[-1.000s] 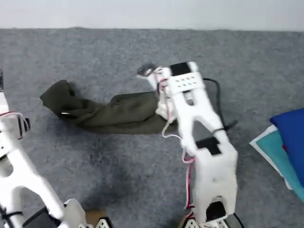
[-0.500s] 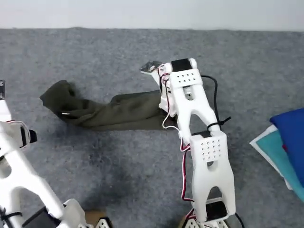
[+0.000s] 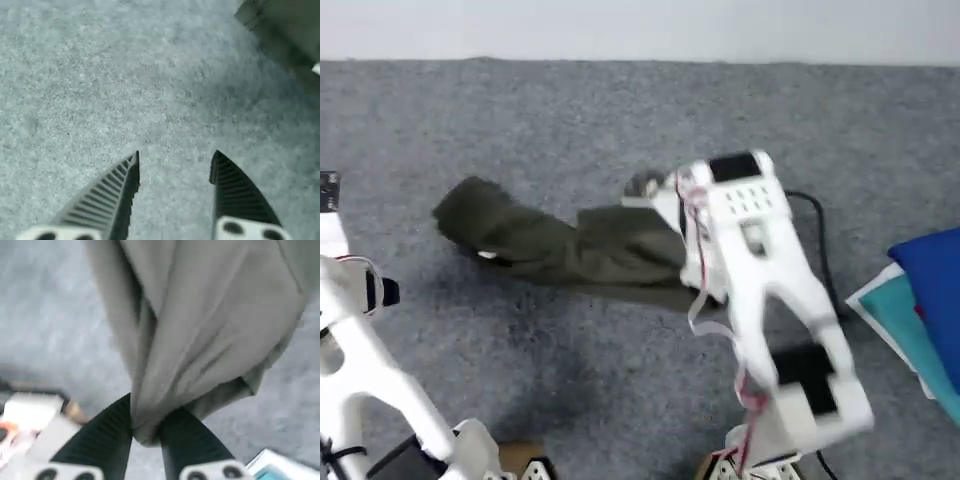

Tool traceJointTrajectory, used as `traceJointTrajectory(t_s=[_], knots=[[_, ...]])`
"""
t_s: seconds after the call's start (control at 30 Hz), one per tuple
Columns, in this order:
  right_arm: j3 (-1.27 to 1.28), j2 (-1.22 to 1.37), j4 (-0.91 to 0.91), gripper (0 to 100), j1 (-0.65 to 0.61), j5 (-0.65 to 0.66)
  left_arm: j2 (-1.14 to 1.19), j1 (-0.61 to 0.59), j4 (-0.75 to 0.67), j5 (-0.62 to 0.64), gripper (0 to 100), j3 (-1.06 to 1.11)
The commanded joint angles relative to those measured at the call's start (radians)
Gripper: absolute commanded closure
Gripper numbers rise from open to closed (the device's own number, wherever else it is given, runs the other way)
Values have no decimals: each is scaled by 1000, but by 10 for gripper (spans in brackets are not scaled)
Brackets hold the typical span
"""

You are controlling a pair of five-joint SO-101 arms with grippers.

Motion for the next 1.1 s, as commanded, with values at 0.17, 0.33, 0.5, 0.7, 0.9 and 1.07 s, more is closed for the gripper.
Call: traceJointTrajectory(t_s=[0.17, 0.33, 0.5, 0.7, 0.9, 1.07], knots=[[397, -582, -36, 912, 61, 89, 2, 18, 29, -68, 779, -21], [351, -596, -5, 610, 117, 34, -6, 58, 35, -68, 779, 8], [252, -595, 39, 500, 125, 43, -6, 52, 35, -66, 779, 8], [187, -466, -166, 564, 125, -35, -6, 49, 37, -66, 779, 10], [80, -77, -404, 619, 120, -153, -8, 49, 37, -66, 779, 42], [-249, 286, -349, 622, 117, -180, -8, 49, 37, -66, 779, 77]])
